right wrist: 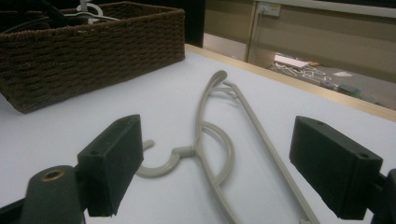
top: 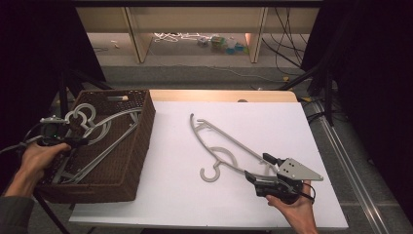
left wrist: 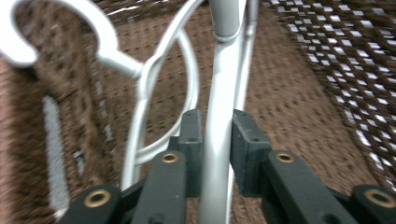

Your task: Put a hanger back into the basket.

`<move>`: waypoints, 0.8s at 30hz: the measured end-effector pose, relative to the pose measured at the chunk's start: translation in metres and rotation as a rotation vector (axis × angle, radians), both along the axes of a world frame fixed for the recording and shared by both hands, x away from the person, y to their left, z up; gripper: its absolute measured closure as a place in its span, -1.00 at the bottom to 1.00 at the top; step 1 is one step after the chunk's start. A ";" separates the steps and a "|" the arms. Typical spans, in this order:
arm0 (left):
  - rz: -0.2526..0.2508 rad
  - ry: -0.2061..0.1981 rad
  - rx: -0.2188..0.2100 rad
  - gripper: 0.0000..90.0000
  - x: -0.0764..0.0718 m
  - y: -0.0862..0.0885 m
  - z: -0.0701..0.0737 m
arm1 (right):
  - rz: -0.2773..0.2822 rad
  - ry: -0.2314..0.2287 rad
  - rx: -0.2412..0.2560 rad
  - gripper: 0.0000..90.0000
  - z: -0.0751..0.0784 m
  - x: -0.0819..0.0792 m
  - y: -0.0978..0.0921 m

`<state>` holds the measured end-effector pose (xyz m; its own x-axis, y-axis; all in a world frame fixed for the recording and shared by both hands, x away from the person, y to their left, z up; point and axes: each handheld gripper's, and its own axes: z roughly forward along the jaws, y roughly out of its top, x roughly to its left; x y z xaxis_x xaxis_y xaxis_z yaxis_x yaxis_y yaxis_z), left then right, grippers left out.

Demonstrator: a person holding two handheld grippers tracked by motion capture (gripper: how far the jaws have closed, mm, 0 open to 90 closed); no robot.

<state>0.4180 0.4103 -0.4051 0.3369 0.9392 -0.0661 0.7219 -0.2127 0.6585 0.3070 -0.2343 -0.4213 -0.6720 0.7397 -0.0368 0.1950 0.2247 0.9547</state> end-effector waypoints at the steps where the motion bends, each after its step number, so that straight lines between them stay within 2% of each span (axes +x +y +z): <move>1: 0.003 0.003 0.005 0.54 0.000 0.000 -0.001 | -0.004 0.001 0.000 -0.59 0.000 0.000 0.000; 2: 0.011 0.010 0.006 0.49 0.000 0.000 -0.002 | -0.004 -0.003 -0.002 -0.59 0.000 0.000 0.000; 4: 0.055 -0.016 -0.013 0.35 0.000 -0.001 -0.005 | -0.005 0.005 -0.004 -0.59 0.000 0.000 0.000; 7: 0.099 0.003 0.009 0.07 -0.002 0.004 0.001 | -0.007 0.030 0.004 -0.59 0.000 -0.001 0.000; 9: 0.130 -0.023 -0.034 -0.04 -0.005 0.007 0.005 | -0.006 0.014 -0.007 -0.59 0.000 0.000 -0.001; 10: 0.174 -0.070 -0.076 -0.08 -0.007 0.005 0.006 | -0.007 0.012 -0.008 -0.59 0.000 0.000 -0.001; 12: 0.192 -0.100 -0.112 -0.15 -0.012 0.004 0.012 | -0.004 0.002 0.011 -0.59 -0.001 0.001 0.000; 13: 0.200 -0.118 -0.134 -0.19 -0.015 0.003 0.015 | -0.007 0.015 -0.006 -0.59 0.001 0.000 -0.001; 15: 0.189 -0.139 -0.170 -0.25 -0.020 -0.002 0.021 | -0.007 0.036 -0.003 -0.60 0.000 -0.001 0.000; 16: 0.181 -0.167 -0.191 -0.26 -0.025 -0.007 0.026 | -0.007 0.036 -0.001 -0.60 0.000 -0.001 0.000; 18: 0.161 -0.201 -0.227 -0.32 -0.034 -0.017 0.033 | -0.009 0.012 0.000 -0.60 0.000 0.000 0.000; 20: 0.125 -0.231 -0.253 -0.35 -0.044 -0.029 0.040 | -0.008 0.031 0.005 -0.60 0.000 -0.001 0.000; 21: 0.118 -0.242 -0.265 -0.40 -0.048 -0.034 0.042 | -0.011 0.021 -0.015 -0.60 0.000 0.000 -0.001; 23: 0.087 -0.268 -0.288 -0.47 -0.057 -0.047 0.047 | -0.013 0.011 0.000 -0.60 -0.001 0.001 0.000; 24: 0.071 -0.275 -0.297 -0.49 -0.061 -0.052 0.049 | -0.012 0.033 0.007 -0.60 -0.001 0.000 0.001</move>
<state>0.3569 0.3580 -0.3559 0.3147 0.9145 -0.2543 0.5165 0.0598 0.8542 0.3066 -0.2337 -0.4220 -0.6638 0.7478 -0.0099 0.2289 0.2157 0.9493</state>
